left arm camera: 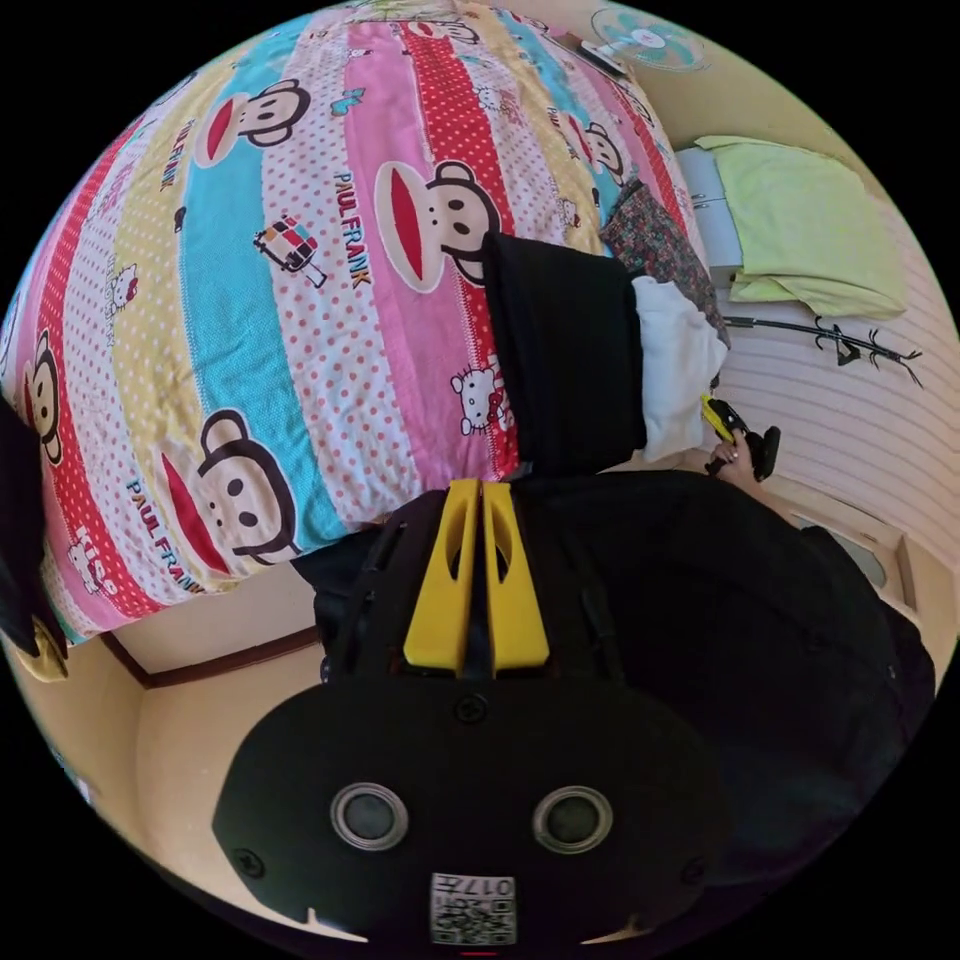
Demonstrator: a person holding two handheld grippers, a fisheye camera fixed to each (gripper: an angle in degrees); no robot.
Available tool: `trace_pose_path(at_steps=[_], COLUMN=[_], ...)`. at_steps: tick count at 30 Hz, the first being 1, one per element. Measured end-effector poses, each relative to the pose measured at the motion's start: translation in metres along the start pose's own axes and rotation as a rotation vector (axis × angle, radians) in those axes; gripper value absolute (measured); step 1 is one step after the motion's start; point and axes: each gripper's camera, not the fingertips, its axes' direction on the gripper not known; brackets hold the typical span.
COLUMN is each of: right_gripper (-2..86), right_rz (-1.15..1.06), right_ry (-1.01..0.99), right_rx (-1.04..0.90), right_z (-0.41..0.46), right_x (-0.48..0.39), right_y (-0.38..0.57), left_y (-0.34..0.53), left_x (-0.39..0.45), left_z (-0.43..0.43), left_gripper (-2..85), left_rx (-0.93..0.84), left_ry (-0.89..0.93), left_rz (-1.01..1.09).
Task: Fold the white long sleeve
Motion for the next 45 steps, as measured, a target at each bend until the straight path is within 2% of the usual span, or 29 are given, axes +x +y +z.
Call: trace_pose_path(at_steps=[1,6,9,11,14,16,17,18,21,27,29,33,36,37,40,42,45], right_gripper=[4.6,3.1,2.4,1.7,0.7,0.5,0.4,0.4,0.4,0.5,0.5,0.5,0.4,0.4,0.4,0.4,0.4], right_rz=[-0.041,-0.417,-0.652,-0.711,-0.765,-0.763,-0.815,-0.858,-0.772,-0.617,-0.564,-0.453,-0.407,-0.398,-0.353,-0.313,-0.292], right_ry=[-0.046,-0.620,-0.689,-0.734,-1.267,-1.053,-0.875,-0.787,-0.603,-0.372,-0.355,-0.519,-0.457,-0.434,-0.371,-0.384,-0.425], right_rx=[-0.003,-0.148,-0.325,-0.382,-0.475,-0.540,-0.560,-0.549,-0.513,-0.428,-0.396,-0.356,-0.364,-0.364,-0.343,-0.308,-0.249], right_z=[-0.007,-0.055,-0.057,-0.054,-0.059,-0.054,-0.054,-0.057,-0.061,-0.084,-0.095,-0.118,-0.126,-0.128,-0.137,-0.142,-0.147], right_x=[-0.001,-0.032,-0.077,-0.098,-0.124,-0.146,-0.157,-0.161,-0.151,-0.121,-0.117,-0.108,-0.102,-0.101,-0.097,-0.095,-0.098], right_y=[0.004,0.046,0.066,0.075,0.082,0.088,0.092,0.093,0.074,0.015,0.004,0.001,0.007,0.008,0.009,0.004,-0.012], left_y=[-0.001,-0.030,-0.064,-0.095,-0.139,-0.162,-0.174,-0.178,-0.185,-0.187,-0.203,-0.230,-0.237,-0.234,-0.218,-0.210,-0.199], left_x=[-0.003,0.001,0.026,0.050,0.066,0.062,0.057,0.056,0.053,0.041,0.031,0.022,0.010,0.003,-0.015,-0.023,-0.037], left_z=[0.005,0.028,0.045,0.065,0.106,0.136,0.157,0.166,0.201,0.256,0.282,0.336,0.390,0.409,0.421,0.416,0.394], left_gripper=[-0.7,1.2,5.9,9.4,12.3,13.3,13.5,13.5,13.2,11.4,11.2,11.1,11.0,10.9,9.2,5.1,3.6], left_rx=[0.022,0.092,0.071,0.033,-0.060,-0.110,-0.144,-0.158,-0.193,-0.221,-0.233,-0.276,-0.339,-0.367,-0.277,-0.237,-0.174], left_ry=[0.050,0.254,0.323,0.367,0.454,0.472,0.461,0.449,0.379,0.099,0.046,-0.005,-0.053,-0.038,0.050,0.146,0.473], left_rz=[-0.006,0.043,0.147,0.214,0.212,0.153,0.115,0.099,0.083,0.168,0.179,0.206,0.194,0.166,0.101,0.101,0.102])
